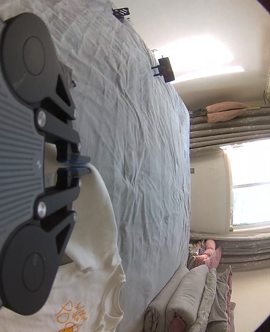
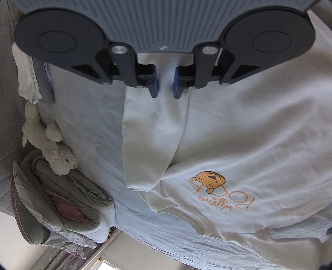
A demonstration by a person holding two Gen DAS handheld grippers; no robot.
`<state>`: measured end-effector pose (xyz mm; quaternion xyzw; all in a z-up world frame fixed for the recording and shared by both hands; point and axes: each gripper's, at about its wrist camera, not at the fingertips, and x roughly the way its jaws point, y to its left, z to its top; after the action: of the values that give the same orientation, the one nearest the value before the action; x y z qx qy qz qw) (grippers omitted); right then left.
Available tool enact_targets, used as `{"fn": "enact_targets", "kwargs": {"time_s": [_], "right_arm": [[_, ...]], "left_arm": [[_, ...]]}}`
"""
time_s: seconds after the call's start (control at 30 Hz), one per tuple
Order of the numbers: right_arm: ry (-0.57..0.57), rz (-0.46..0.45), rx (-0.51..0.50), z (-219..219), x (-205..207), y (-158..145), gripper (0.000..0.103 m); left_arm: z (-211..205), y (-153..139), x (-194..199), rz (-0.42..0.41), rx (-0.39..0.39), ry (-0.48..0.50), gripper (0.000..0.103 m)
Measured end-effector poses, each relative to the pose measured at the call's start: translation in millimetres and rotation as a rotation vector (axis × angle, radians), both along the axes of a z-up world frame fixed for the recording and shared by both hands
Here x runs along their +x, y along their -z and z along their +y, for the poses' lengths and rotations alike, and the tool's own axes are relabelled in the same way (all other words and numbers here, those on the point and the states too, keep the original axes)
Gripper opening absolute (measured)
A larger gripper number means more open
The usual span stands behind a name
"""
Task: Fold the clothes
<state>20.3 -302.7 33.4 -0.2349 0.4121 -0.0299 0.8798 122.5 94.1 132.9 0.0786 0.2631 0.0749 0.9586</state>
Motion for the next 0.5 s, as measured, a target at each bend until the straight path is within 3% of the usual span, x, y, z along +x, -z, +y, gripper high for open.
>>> {"fn": "enact_targets", "kwargs": {"time_s": [0.07, 0.23, 0.33, 0.37, 0.4, 0.43, 0.5], "right_arm": [[0.063, -0.033, 0.007, -12, 2, -5, 0.001], [0.207, -0.094, 0.024, -41, 5, -16, 0.001], [0.251, -0.088, 0.005, -52, 8, -13, 0.001], [0.258, -0.083, 0.003, -54, 9, -12, 0.001], [0.249, -0.076, 0.01, -55, 8, -12, 0.003], [0.228, -0.072, 0.021, -54, 7, -12, 0.014], [0.181, -0.081, 0.033, -48, 3, -15, 0.017]], "left_arm": [[-3, -10, 12, -0.054, 0.107, -0.002, 0.003], [3, 28, 68, 0.023, 0.333, -0.103, 0.005], [21, 64, 77, 0.12, 0.255, -0.133, 0.022], [26, 74, 79, 0.156, 0.243, -0.15, 0.034], [30, 77, 81, 0.182, 0.25, -0.169, 0.035], [35, 70, 77, 0.153, 0.239, -0.187, 0.035], [42, 49, 64, 0.068, 0.188, -0.215, 0.044]]}}
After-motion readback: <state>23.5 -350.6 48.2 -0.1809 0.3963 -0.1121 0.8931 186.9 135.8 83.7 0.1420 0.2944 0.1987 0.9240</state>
